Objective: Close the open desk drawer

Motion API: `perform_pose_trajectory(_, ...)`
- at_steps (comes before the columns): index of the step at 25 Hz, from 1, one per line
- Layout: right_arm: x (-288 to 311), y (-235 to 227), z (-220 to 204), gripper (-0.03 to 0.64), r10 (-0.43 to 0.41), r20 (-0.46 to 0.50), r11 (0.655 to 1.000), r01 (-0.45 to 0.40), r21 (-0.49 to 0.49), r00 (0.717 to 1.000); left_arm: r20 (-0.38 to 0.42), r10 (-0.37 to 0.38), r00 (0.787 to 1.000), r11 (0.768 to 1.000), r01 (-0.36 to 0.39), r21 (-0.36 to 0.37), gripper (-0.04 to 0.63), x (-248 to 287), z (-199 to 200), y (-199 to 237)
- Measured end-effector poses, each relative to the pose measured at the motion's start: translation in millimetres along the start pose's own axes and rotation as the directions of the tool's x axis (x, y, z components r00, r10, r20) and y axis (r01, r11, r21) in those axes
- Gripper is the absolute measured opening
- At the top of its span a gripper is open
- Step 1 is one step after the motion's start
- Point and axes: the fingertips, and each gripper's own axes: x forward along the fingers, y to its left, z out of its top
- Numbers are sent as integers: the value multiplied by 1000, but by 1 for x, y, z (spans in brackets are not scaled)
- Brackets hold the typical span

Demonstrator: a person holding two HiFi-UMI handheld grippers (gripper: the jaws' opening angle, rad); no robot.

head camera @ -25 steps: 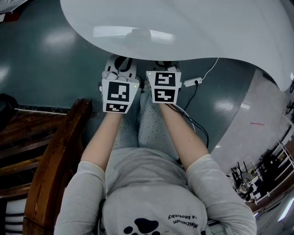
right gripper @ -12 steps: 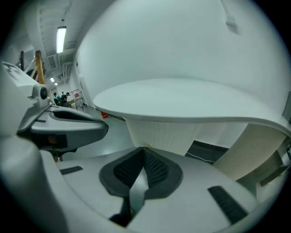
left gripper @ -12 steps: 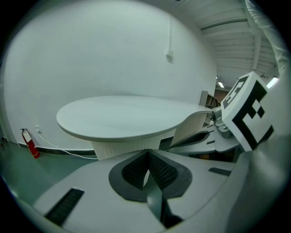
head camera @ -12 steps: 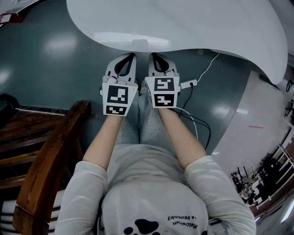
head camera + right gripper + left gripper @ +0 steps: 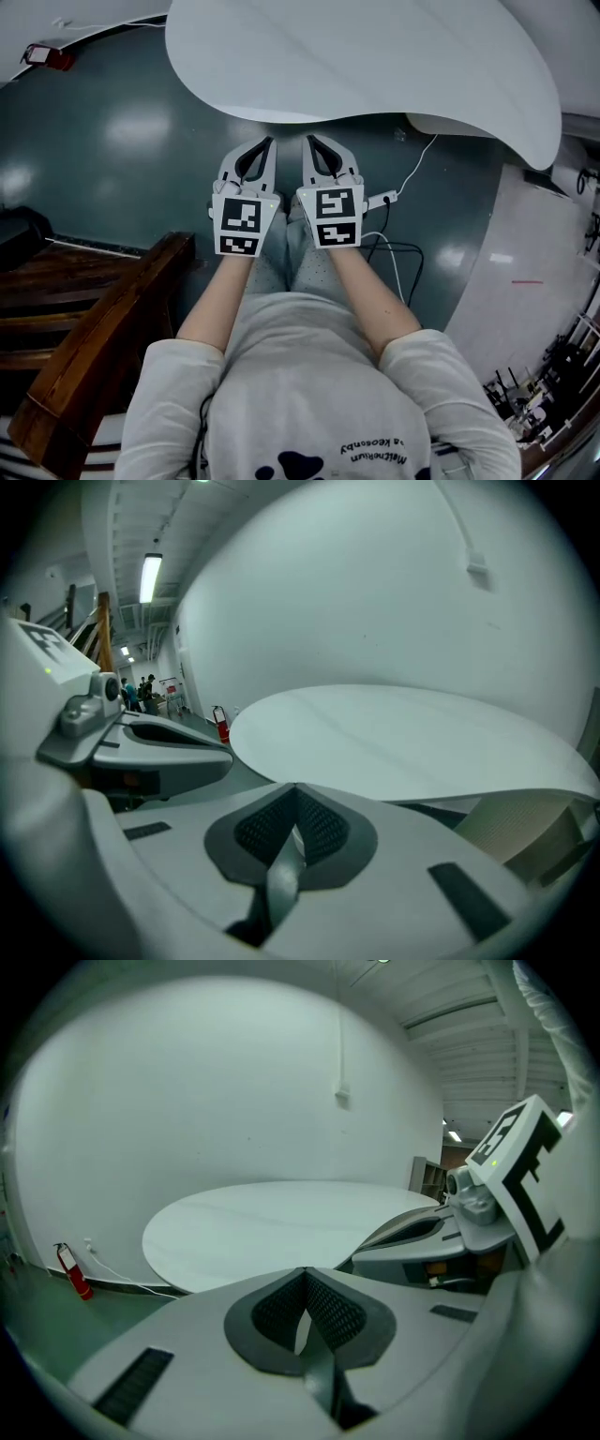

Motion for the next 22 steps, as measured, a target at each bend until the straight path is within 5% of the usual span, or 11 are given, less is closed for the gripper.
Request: perform_pose_trajectory(22,-157,-8,126,17,-5,305,997,28,-72,952,220,39,975,996,-55,67,8,-104,146,-55)
